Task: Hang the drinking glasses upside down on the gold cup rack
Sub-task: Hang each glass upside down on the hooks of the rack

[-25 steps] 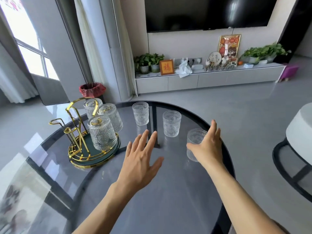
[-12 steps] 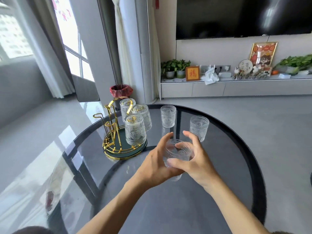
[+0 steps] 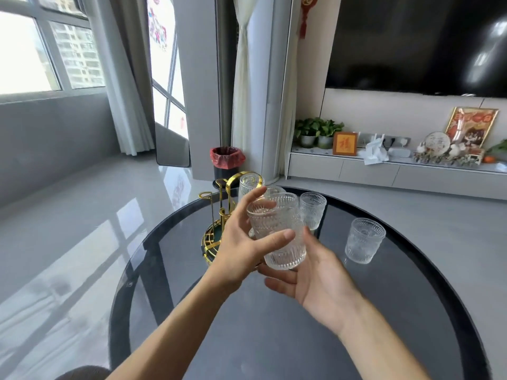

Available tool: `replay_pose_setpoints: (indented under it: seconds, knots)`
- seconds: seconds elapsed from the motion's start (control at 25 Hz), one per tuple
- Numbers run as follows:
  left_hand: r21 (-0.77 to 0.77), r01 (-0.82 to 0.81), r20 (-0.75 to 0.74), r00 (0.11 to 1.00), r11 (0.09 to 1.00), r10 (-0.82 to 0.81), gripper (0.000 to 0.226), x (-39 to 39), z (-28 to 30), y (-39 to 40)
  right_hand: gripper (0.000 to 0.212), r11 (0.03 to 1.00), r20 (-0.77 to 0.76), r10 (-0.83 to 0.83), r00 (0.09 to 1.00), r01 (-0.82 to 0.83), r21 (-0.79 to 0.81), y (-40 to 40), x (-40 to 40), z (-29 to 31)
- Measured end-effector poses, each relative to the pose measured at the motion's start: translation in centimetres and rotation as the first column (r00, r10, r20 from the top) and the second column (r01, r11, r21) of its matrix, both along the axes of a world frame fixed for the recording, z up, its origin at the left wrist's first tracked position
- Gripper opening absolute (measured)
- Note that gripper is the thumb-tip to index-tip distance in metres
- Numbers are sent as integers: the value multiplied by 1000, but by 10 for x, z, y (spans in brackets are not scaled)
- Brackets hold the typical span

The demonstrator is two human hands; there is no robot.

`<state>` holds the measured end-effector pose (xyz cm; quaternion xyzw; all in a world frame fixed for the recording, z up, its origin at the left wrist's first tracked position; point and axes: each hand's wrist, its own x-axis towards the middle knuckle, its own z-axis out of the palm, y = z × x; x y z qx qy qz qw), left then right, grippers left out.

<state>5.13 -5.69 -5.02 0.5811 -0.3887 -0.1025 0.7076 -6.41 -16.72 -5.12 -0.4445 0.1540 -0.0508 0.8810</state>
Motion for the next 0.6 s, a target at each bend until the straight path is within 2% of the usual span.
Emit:
replay_pose_setpoints:
  seconds: [0.12,0.2,0.28,0.36,0.4,0.48,0.52,0.6]
  knots:
    - [-21,-21,28,999,1000,22,69,24,-1,3,51,999,-5,-46,999,47,28,-1,20,15]
    - [-3,-88,98,991,996,88,56,47,-3,6,51,993,8,-107,994,107,-45,-11,36,31]
    - [118,-257,224,948,959,226,62,75,-3,7,45,968,33,-179,983,182,-175,-22,52,55]
    - [327,-424,368,880,845,300,73,97,-3,5,32,929,72,-247,966,257,-267,-30,74,79]
    - [404,-466,439,854,787,280,75,103,-4,3,32,902,97,-279,956,295,-314,-33,86,91]
    - [464,-509,541,811,725,223,76,111,-9,-2,46,816,137,-319,938,345,-463,-34,118,110]
    - [466,-531,573,791,708,215,76,114,-11,-2,53,744,153,-335,930,360,-563,-32,136,116]
    - [467,-570,606,763,675,226,76,119,-15,0,58,519,206,-353,913,374,-769,-24,172,122]
